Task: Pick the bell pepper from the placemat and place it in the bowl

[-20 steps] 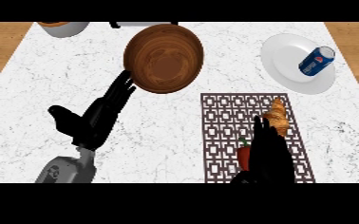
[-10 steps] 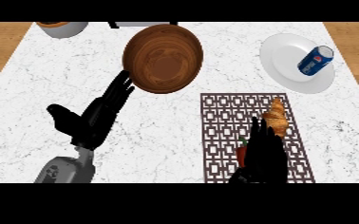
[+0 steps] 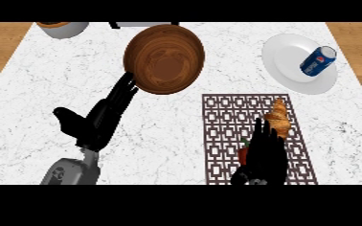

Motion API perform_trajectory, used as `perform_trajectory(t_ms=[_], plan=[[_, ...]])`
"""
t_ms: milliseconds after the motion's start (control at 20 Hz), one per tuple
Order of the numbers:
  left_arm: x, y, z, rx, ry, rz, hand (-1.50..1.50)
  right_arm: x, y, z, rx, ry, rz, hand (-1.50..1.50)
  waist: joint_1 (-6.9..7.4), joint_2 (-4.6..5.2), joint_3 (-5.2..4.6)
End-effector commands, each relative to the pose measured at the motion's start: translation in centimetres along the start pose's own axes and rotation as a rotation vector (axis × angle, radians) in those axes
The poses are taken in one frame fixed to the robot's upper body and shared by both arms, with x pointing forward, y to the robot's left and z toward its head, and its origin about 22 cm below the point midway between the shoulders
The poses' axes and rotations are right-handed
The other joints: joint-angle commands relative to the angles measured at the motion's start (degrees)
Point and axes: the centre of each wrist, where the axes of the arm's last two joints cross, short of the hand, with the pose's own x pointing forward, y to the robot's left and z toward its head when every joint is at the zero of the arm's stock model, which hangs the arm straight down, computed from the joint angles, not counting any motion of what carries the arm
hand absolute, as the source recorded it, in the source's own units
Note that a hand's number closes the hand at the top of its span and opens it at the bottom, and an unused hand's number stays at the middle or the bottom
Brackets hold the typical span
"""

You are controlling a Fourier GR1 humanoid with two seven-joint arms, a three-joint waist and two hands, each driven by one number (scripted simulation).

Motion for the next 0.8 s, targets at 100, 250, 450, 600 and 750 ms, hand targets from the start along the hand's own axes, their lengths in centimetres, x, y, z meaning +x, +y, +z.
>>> perform_trajectory(t_ms=[100,250,450,600,750], plan=[[1.1,-1.6,0.5,0.005,-0.011,-0.012,0.0,-0.6,0.3,-1.8,0.008,0.125,0.002,-1.5,-0.03,-0.04,0.01],[0.5,-0.6,0.5,0.009,0.012,0.002,0.0,-0.2,1.2,-0.8,-0.014,0.123,-0.033,-1.5,-0.04,-0.03,0.0],[0.1,0.5,0.8,0.005,-0.013,-0.004,0.0,-0.9,4.6,-1.9,-0.045,0.026,-0.017,1.5,0.05,-0.01,0.01],[-0.2,0.0,1.7,0.007,0.009,-0.005,0.0,0.6,2.6,-1.6,-0.057,0.009,0.021,1.5,0.07,-0.04,0.0],[1.0,-0.4,-0.6,0.006,0.005,0.0,0.0,-0.4,2.9,-1.1,-0.062,-0.016,0.004,1.5,-0.14,-0.03,0.0]])
